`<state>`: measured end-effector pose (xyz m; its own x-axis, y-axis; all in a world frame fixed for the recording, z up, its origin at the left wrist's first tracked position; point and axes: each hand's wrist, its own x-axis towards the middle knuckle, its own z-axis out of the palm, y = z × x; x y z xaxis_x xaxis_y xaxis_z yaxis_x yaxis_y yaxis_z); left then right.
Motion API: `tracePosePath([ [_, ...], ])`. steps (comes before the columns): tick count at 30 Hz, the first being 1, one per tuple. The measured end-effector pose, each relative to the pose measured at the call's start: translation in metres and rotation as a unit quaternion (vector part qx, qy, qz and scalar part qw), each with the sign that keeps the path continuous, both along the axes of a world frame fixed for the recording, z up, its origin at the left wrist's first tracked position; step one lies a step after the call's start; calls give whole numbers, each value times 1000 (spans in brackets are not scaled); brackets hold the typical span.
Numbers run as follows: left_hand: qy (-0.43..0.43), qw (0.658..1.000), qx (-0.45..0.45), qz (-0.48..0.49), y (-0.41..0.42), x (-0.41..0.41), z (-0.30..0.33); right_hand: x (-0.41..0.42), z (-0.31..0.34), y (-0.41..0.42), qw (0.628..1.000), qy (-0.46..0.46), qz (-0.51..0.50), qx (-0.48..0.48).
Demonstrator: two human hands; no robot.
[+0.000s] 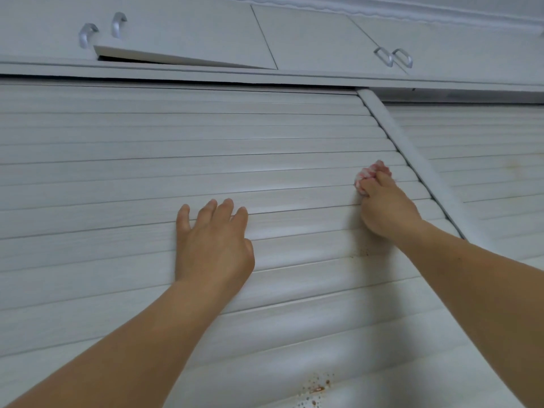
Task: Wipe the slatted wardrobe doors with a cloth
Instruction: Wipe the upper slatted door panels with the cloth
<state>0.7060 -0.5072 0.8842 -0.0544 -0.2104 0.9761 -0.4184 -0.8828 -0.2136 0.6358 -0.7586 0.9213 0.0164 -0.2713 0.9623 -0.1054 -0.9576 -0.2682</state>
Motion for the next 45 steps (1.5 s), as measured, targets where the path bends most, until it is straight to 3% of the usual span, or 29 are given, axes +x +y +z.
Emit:
tracePosePath([
  [3,3,1000,-2,17,-2,-3,1,13,11,23,998,11,-56,-3],
  [9,10,1000,-19,11,-6,-6,3,41,15,110,979,42,23,-200],
  [13,-13,999,-34,-20,-11,-6,2,39,19,121,960,117,38,-250],
  [17,-8,999,-26,-17,-13,-8,2,28,32,78,975,93,49,-194],
  [21,2,1000,-6,-1,-11,-8,6,20,40,28,997,31,28,-63],
  [24,4,1000,11,14,-9,-11,9,19,37,32,998,34,28,34],
  [25,6,1000,14,16,-9,-12,11,21,36,44,998,40,31,27],
  [28,4,1000,17,13,-13,-14,16,30,42,79,987,69,45,-134],
  [30,6,1000,20,9,-21,-16,17,31,44,85,976,104,51,-186],
  [34,8,1000,17,1,-39,-18,18,22,45,69,975,117,23,-185],
  [45,-20,1000,14,5,-59,-15,16,-1,57,-12,994,89,-17,-65],
])
